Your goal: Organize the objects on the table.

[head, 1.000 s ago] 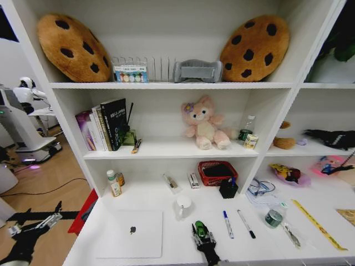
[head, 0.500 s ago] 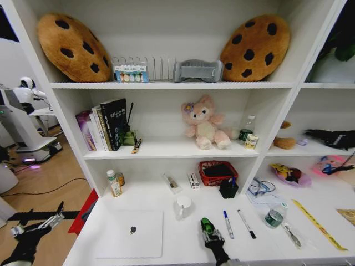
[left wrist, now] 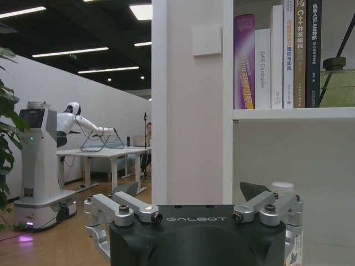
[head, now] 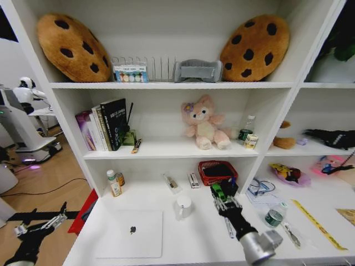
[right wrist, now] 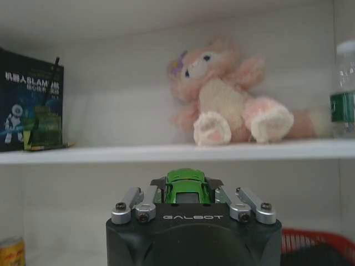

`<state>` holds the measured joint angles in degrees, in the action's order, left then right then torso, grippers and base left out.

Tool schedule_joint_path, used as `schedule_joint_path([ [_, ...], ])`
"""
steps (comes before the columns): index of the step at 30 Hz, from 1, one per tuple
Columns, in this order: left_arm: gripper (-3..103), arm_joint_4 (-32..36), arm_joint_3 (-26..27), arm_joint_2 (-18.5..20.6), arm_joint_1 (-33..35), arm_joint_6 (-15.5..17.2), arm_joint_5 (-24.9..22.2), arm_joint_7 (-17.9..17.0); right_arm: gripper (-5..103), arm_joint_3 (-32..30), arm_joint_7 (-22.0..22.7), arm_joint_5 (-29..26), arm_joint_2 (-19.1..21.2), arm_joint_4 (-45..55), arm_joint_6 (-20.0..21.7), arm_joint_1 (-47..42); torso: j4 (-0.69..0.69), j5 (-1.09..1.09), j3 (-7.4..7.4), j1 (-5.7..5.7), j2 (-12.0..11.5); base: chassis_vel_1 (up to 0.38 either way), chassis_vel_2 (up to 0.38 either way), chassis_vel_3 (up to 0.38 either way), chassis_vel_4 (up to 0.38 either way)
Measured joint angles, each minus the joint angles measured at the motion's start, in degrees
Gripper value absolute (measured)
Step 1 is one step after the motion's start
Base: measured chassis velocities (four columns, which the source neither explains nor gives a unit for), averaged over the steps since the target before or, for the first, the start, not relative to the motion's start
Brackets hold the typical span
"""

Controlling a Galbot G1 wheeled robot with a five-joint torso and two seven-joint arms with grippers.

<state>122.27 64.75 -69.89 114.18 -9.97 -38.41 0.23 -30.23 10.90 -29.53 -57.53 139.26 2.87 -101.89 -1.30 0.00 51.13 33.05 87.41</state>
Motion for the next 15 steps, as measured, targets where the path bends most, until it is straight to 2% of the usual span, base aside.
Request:
schedule_joint_path([
  [1,100,0.07,-0.1,-0.26,-0.07,0.0,0.42,-0.02,36,-0.37,0.29,-2.33,2.62,-0.32,1.13,3.43,0.0,0.02,0.0,0.0,0.0,0.0,0.0,0.0,0.0],
  [2,100,0.07,-0.1,-0.26,-0.07,0.0,0.42,-0.02,36,-0.37,0.29,-2.33,2.62,-0.32,1.13,3.43,0.0,0.02,0.0,0.0,0.0,0.0,0.0,0.0,0.0],
  [4,100,0.9,-0.77,-1.42,-0.36,0.28,1.76,-0.04,36,-1.02,1.46,-11.99,9.59,-1.87,3.7,14.64,0.01,0.01,0.01,0.0,0.0,0.0,0.0,0.0,0.0],
  [6,100,1.26,-1.13,-2.25,-0.46,0.48,2.72,-0.11,36,0.76,1.83,-17.84,13.29,-3.53,4.99,21.51,0.01,0.0,0.01,0.0,0.0,0.0,0.0,0.0,0.0],
  [10,100,1.33,-1.35,-2.83,-0.48,0.57,3.3,-0.16,36,3.11,1.92,-21.12,15.62,-5.59,5.85,27.38,0.0,0.02,0.01,0.0,0.0,0.0,0.0,0.0,0.0],
  [12,100,1.34,-1.57,-3.4,-0.56,0.62,3.89,-0.21,36,6.94,1.99,-25.31,17.77,-7.98,7.1,35.93,-0.01,0.01,0.01,0.0,0.0,0.0,0.0,0.0,0.0],
  [13,100,1.34,-1.57,-3.4,-0.56,0.62,3.89,-0.21,36,6.94,1.99,-25.31,17.77,-7.98,7.1,35.93,-0.01,0.01,0.01,0.0,0.0,0.0,0.0,0.0,0.0],
  [15,100,1.27,-2.0,-4.1,-0.8,0.66,4.66,-0.28,36,12.93,2.63,-29.04,18.39,-10.91,8.16,45.2,0.01,0.0,0.01,0.0,-0.01,0.0,0.0,0.0,0.0],
])
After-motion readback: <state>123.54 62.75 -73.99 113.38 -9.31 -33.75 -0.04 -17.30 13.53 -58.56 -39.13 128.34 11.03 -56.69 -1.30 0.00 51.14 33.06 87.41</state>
